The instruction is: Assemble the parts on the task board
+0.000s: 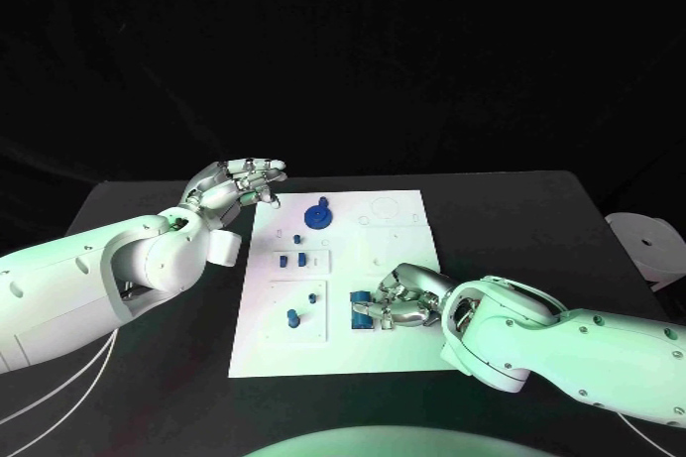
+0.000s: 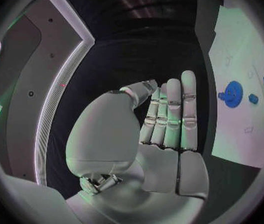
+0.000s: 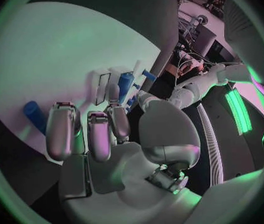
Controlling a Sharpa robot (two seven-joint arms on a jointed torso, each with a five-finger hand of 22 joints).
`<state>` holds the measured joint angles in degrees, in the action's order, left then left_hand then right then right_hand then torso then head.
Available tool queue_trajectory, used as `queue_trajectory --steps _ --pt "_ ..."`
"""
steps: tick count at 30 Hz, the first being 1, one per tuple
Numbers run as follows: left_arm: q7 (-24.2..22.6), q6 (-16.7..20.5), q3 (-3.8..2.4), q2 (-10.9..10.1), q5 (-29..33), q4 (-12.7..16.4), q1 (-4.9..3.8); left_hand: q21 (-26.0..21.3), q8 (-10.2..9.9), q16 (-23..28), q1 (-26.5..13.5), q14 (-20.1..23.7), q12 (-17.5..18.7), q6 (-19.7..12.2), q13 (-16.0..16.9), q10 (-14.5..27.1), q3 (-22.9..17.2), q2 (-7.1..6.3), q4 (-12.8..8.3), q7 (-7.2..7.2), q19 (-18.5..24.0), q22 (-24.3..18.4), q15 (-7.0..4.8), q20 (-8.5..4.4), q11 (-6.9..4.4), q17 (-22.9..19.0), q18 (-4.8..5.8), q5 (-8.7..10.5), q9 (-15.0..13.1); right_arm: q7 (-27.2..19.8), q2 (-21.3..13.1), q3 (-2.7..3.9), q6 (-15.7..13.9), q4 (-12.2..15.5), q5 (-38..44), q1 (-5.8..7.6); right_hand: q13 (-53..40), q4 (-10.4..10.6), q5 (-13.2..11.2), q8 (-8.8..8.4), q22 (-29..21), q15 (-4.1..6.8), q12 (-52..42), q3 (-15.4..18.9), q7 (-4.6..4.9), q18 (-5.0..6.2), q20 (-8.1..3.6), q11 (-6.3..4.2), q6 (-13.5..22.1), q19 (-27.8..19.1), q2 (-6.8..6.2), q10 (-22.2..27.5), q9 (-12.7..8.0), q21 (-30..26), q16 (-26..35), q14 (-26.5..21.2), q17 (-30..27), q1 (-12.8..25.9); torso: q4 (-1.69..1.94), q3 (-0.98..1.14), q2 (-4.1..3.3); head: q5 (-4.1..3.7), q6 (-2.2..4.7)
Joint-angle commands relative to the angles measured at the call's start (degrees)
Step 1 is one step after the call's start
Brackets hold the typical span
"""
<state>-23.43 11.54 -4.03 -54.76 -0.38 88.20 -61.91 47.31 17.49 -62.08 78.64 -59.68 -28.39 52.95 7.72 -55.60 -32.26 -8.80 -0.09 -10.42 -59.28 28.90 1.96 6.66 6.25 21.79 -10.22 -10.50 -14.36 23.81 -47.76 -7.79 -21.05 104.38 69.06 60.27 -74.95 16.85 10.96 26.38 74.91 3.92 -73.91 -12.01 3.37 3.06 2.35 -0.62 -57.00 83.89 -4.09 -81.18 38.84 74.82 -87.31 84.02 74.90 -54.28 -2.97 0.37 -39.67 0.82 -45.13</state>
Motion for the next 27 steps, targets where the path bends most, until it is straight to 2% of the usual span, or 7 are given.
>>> queue_trajectory --steps 1,7,13,19,23,27 --pt "-0.32 -0.89 -0.04 0.04 -0.15 0.18 0.02 0.09 -0.15 -0.19 -0.44 0.31 -0.30 -0.42 0.06 0.42 -0.01 0.23 -0.45 0.16 0.25 0.08 -0.02 0.30 0.13 0.07 -0.34 -0.30 -0.06 0.34 0.04 -0.01 1.30 0.07 1.39 -0.05 -1.22 -0.02 -0.66 0.00 11.14 0.37 0.05 0.71 0.00 -0.15 -0.34 -0.13 0.20 1.36 -0.18 -0.38 0.12 -0.35 0.02 4.41 6.92 0.91 -0.03 -0.01 -0.02 -0.04 0.02" --pt "-0.32 -0.89 -0.04 0.03 -0.15 0.17 0.02 0.09 -0.15 -0.19 -0.44 0.31 -0.30 -0.42 0.06 0.42 -0.01 0.23 -0.45 0.16 0.25 0.08 -0.02 0.30 0.13 0.07 -0.34 -0.30 -0.06 -0.02 -0.19 -0.01 1.06 0.34 1.91 -0.05 -1.18 -0.13 -0.87 0.02 11.11 0.37 0.14 0.93 -0.01 -0.13 -0.34 -0.14 0.23 1.33 -0.15 -0.35 0.16 -0.47 0.06 4.39 6.84 0.85 -0.01 0.00 -0.01 0.00 0.06" --pt "-0.34 -0.86 -0.04 -0.03 -0.15 0.17 0.03 0.09 -0.15 -0.19 -0.44 0.31 -0.30 -0.42 0.06 0.42 -0.01 0.23 -0.45 0.16 0.25 0.08 -0.02 0.30 0.13 0.07 -0.34 -0.30 -0.06 -1.09 -0.87 -0.01 0.50 1.38 2.07 -0.06 -1.68 -0.46 0.27 0.14 11.13 0.45 -0.21 1.11 -0.11 -0.13 -0.41 -0.24 0.33 1.36 -0.18 -0.65 0.38 -0.57 0.02 4.43 7.01 -3.18 -0.06 0.00 -0.01 0.07 0.01" --pt "-0.33 -0.87 -0.03 -0.08 -0.15 0.12 0.03 0.09 -0.15 -0.19 -0.44 0.31 -0.30 -0.42 0.06 0.42 -0.01 0.23 -0.45 0.16 0.25 0.08 -0.02 0.30 0.13 0.07 -0.34 -0.30 -0.06 -3.35 -3.69 0.04 -3.08 3.40 1.70 0.27 -1.39 -0.68 1.42 -0.22 11.09 0.39 0.42 1.08 0.05 -0.09 -0.40 -0.15 0.85 1.32 -0.55 -0.37 0.32 -0.89 0.01 4.44 7.09 -7.37 -0.14 -0.05 0.08 -0.01 0.06" --pt "-0.32 -0.85 -0.03 -0.09 -0.15 0.03 0.03 0.09 -0.15 -0.19 -0.44 0.31 -0.30 -0.42 0.06 0.42 -0.01 0.23 -0.45 0.16 0.25 0.08 -0.02 0.30 0.13 0.07 -0.34 -0.30 -0.06 -5.85 -5.88 0.07 -5.63 4.22 0.12 1.25 -2.50 -0.78 2.97 -1.82 10.74 -0.14 -0.73 0.88 0.89 0.14 -0.04 0.54 2.73 0.83 -0.96 -0.79 -0.26 -2.43 0.11 4.37 6.84 -10.69 -0.23 -0.07 0.19 -0.42 0.18" --pt "-0.35 -0.94 -0.03 -0.06 -0.15 0.06 0.04 0.09 -0.16 -0.22 -0.52 0.32 -0.42 -0.44 0.07 0.47 -0.05 0.26 -0.53 0.16 0.26 0.09 -0.02 0.30 0.12 0.07 -0.35 -0.31 -0.11 -7.20 -7.87 0.08 -6.75 4.66 -0.31 1.72 -2.60 -1.06 3.41 -2.49 10.76 -0.34 -0.76 0.66 1.13 0.14 0.17 0.76 3.03 0.84 -1.27 -0.67 -0.52 -2.40 0.10 4.38 6.89 -12.71 -0.33 -0.09 0.21 -0.62 0.24"
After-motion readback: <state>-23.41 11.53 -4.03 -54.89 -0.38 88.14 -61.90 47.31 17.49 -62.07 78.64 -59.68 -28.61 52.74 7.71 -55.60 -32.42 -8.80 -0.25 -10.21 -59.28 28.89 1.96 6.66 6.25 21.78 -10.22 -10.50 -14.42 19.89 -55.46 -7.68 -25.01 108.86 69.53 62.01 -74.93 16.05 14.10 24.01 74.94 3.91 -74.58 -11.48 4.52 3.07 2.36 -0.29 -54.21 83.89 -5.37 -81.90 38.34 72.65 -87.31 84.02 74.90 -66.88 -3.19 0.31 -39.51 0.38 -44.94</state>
